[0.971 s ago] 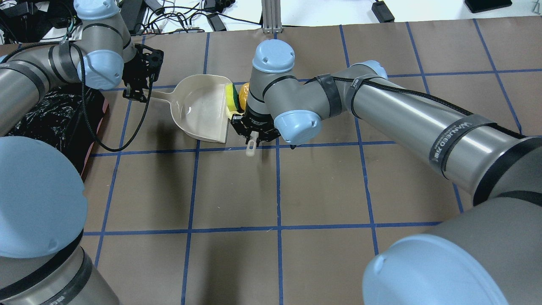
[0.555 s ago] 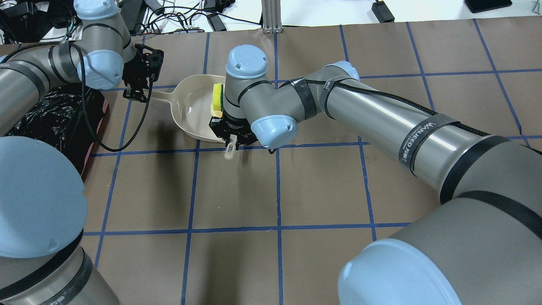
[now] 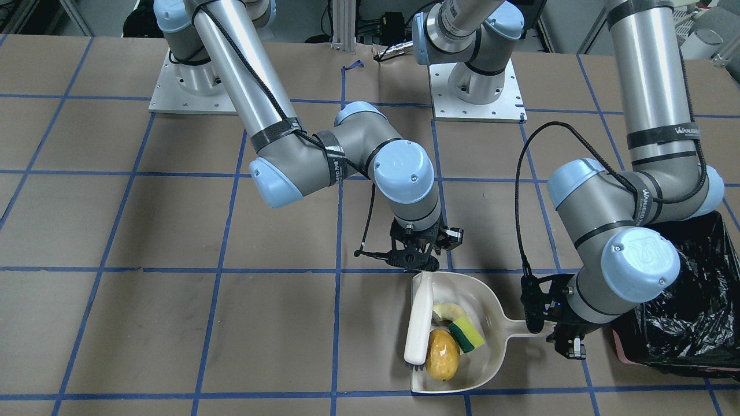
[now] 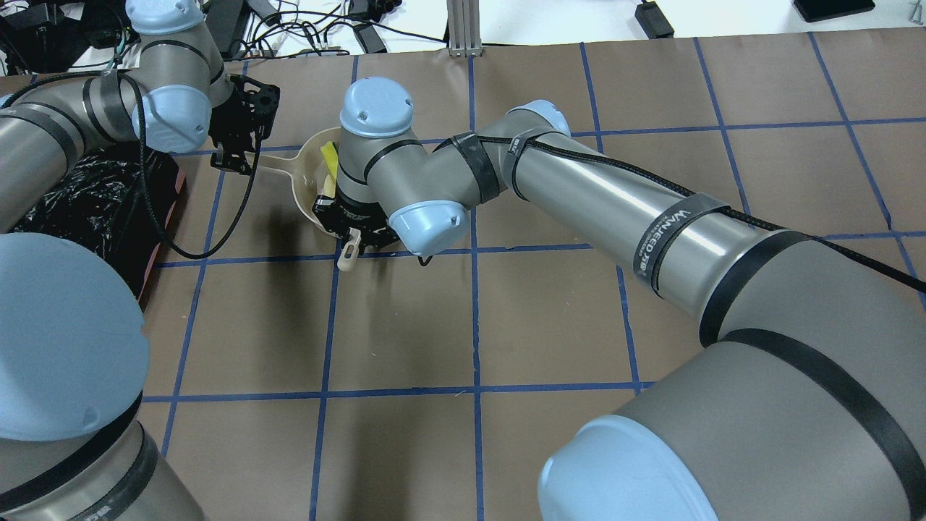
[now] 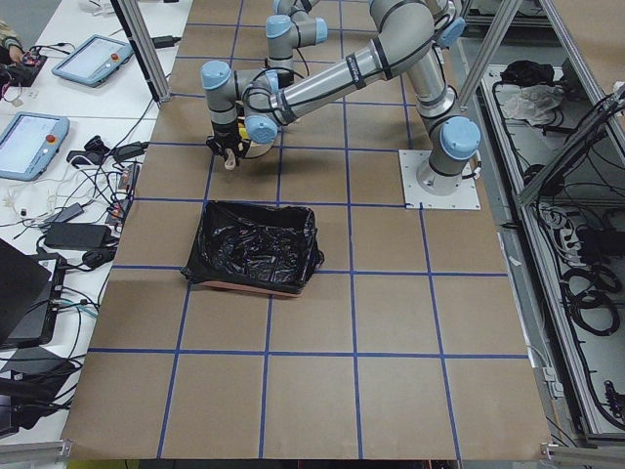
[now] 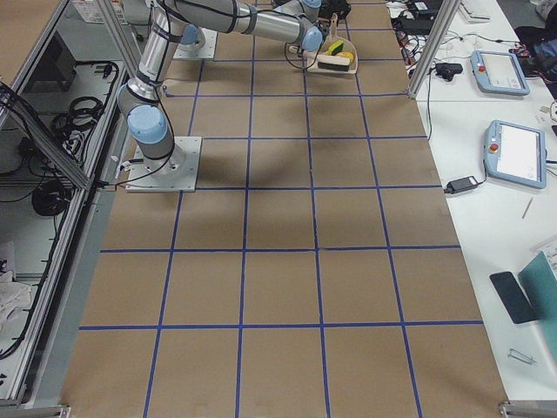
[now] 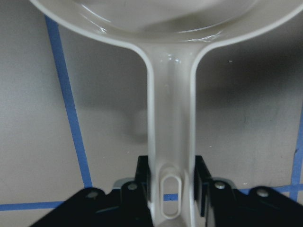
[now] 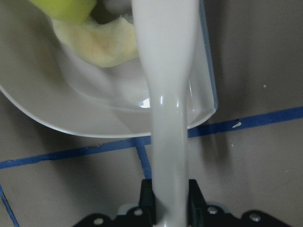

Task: Sweep and dump trash into bin
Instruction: 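Sweep the apple slice and yellow item into the dustpan with the brush, then withdraw the brush with the right gripper while the left lifts the dustpan toward the bin, then hold the dustpan over the black bin while the right gripper sets down the brush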

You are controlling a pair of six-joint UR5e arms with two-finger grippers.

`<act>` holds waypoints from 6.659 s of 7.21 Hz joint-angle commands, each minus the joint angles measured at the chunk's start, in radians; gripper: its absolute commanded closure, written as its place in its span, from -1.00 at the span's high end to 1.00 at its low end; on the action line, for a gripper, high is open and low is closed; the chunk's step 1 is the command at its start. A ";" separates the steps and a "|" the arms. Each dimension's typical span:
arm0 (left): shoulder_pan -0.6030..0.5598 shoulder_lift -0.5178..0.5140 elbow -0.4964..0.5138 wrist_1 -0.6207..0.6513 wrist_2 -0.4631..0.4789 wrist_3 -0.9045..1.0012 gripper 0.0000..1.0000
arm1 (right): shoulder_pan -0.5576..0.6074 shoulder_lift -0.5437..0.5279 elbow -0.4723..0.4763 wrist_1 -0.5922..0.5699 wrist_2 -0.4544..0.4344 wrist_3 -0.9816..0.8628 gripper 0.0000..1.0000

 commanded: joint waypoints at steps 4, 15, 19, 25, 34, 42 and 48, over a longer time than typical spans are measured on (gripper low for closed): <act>0.015 0.007 -0.002 0.000 -0.042 0.002 -0.55 | -0.037 -0.072 -0.013 0.122 -0.059 -0.007 -1.00; 0.191 0.145 0.003 -0.125 -0.186 0.035 -0.65 | -0.772 -0.442 0.291 0.452 -0.300 -0.951 -1.00; 0.343 0.246 0.020 -0.254 -0.213 0.097 -0.66 | -0.923 -0.410 0.432 0.243 -0.312 -1.213 -1.00; 0.719 0.230 0.078 -0.290 -0.211 0.406 -0.66 | -0.945 -0.333 0.423 0.211 -0.309 -1.186 -1.00; 0.810 0.133 0.225 -0.222 -0.066 0.665 -0.76 | -0.942 -0.316 0.411 0.218 -0.309 -1.195 -1.00; 0.615 0.125 0.227 -0.144 0.210 0.754 -0.76 | -0.942 -0.310 0.409 0.213 -0.309 -1.189 0.31; 0.548 0.127 0.226 -0.095 0.332 0.796 -0.76 | -0.940 -0.412 0.349 0.259 -0.332 -1.192 0.99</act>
